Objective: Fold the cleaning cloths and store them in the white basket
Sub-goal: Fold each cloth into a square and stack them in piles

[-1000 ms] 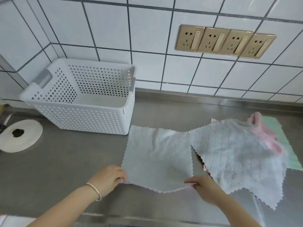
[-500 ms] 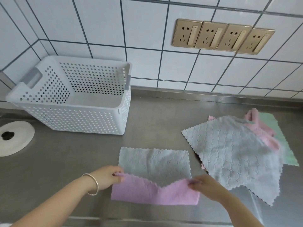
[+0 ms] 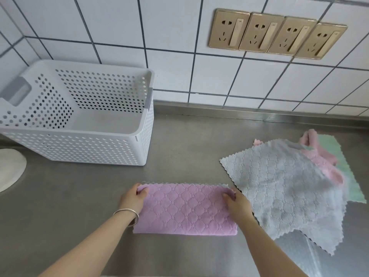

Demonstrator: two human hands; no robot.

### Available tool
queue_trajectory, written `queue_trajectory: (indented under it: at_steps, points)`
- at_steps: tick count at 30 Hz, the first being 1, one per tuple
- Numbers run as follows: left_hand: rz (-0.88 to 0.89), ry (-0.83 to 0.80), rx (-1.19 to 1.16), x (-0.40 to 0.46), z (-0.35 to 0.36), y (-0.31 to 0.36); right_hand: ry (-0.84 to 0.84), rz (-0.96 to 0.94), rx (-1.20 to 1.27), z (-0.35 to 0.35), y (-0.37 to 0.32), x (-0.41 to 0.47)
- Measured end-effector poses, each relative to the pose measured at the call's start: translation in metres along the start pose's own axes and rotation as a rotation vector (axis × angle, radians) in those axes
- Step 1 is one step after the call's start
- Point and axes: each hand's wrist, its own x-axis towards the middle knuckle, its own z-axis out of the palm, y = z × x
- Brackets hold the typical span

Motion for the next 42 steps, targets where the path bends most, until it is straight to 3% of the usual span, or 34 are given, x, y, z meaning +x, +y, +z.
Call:
queue_trajectory:
  at_steps: [11, 14, 16, 18, 22, 25, 34, 38, 42]
  points:
    - [0.035, 0.205, 0.202, 0.003, 0.01, -0.004, 0.102, 0.012, -0.079, 0.012, 0.0, 0.008]
    - [0.013, 0.29, 0.098, -0.001, 0.011, -0.002, 0.139, 0.029, -0.015, 0.011, 0.0, 0.006]
    - [0.117, 0.376, 0.119, -0.007, 0.017, -0.002, 0.144, 0.027, 0.114, 0.01, 0.001, 0.002]
    - [0.316, 0.407, 0.357, -0.018, 0.027, 0.0, 0.163, 0.009, 0.161, 0.011, 0.005, -0.005]
    - [0.731, 0.083, 0.774, -0.04, 0.062, 0.006, 0.217, 0.058, 0.069, 0.017, 0.019, -0.024]
    - [0.855, -0.06, 0.954, -0.043, 0.085, 0.006, 0.184, 0.12, 0.081, 0.023, 0.024, -0.036]
    - [0.847, -0.272, 1.039, -0.029, 0.088, 0.014, 0.047, 0.21, -0.158, 0.024, 0.037, -0.047]
    - [0.806, -0.315, 1.014, -0.031, 0.083, 0.027, 0.107, 0.178, -0.216, 0.029, 0.042, -0.05]
    - [0.71, -0.368, 0.864, -0.04, 0.082, 0.044, 0.252, 0.068, -0.041, 0.032, 0.031, -0.062]
